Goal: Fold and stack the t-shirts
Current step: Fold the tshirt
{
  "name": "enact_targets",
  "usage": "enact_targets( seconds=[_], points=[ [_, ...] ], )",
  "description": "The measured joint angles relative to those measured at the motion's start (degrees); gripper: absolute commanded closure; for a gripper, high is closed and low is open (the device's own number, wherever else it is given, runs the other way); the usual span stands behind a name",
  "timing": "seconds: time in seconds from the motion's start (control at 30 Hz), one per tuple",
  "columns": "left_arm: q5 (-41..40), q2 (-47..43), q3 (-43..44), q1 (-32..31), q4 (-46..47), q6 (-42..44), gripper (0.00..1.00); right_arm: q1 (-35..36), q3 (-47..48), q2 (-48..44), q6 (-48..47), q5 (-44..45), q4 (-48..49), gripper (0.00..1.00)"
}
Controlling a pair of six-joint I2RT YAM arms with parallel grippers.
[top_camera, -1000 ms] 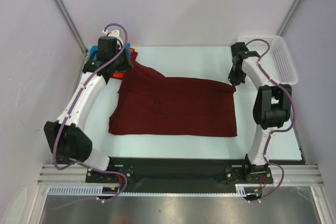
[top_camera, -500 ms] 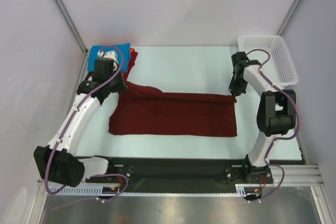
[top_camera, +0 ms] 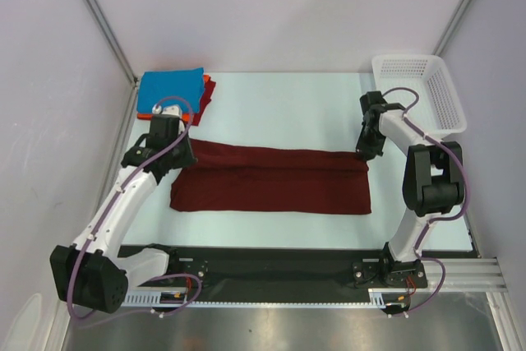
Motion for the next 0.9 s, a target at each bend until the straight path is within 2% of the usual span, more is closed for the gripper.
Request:
enact_targets(
  seconds=[0.2,0.27,0.33,0.37,0.4,0.47,0.5,0.53,0.63,0.8,0.9],
  points=[
    [-1.97,0.37,-3.67,-0.02,-0.17,-1.01,1.00,0.22,-1.25,-0.26,0.00,-0.81,0.35,0.99],
    [-2.73,0.31,-4.42,-0.02,-0.28,-1.11,0.98,0.31,-2.62,-1.07,0.11,-1.77,0.39,0.84],
    [-3.06,0.31,-5.05,-0.02,-0.48,-1.33,0.96,0.35,-4.52,-2.49,0.04,-3.34,0.07,0.78],
    [-3.04,0.31,-5.27,-0.02,-0.55,-1.46,0.92,0.37,-5.49,-3.26,0.04,-4.35,-0.11,0.74],
    [-2.93,0.31,-5.40,-0.02,-0.66,-1.55,0.81,0.42,-6.14,-3.82,0.09,-5.01,-0.42,0.72],
    [-2.54,0.13,-5.75,-0.04,-0.70,-1.95,0.69,0.48,-7.23,-5.16,0.02,-6.36,-1.57,0.69],
    [-2.36,-0.07,-6.01,-0.04,-0.68,-2.34,0.59,0.48,-7.63,-5.99,0.04,-7.10,-2.14,0.62],
    [-2.32,-0.44,-6.34,-0.04,-0.85,-2.40,0.57,0.48,-7.78,-6.95,0.13,-7.85,-2.89,0.57],
    [-2.27,-2.16,-6.86,-0.04,-2.21,-3.52,0.50,0.52,-7.58,-9.99,-0.09,-9.20,-4.02,0.57],
    [-1.99,-5.75,-6.64,-0.04,-2.80,-4.42,0.53,0.02,-2.91,-9.70,-0.68,-10.84,-3.02,0.61],
    [-0.22,-2.49,-4.09,-0.02,-2.49,-3.98,0.54,-0.48,-0.85,-5.90,-1.01,-12.04,0.09,0.60]
  ],
)
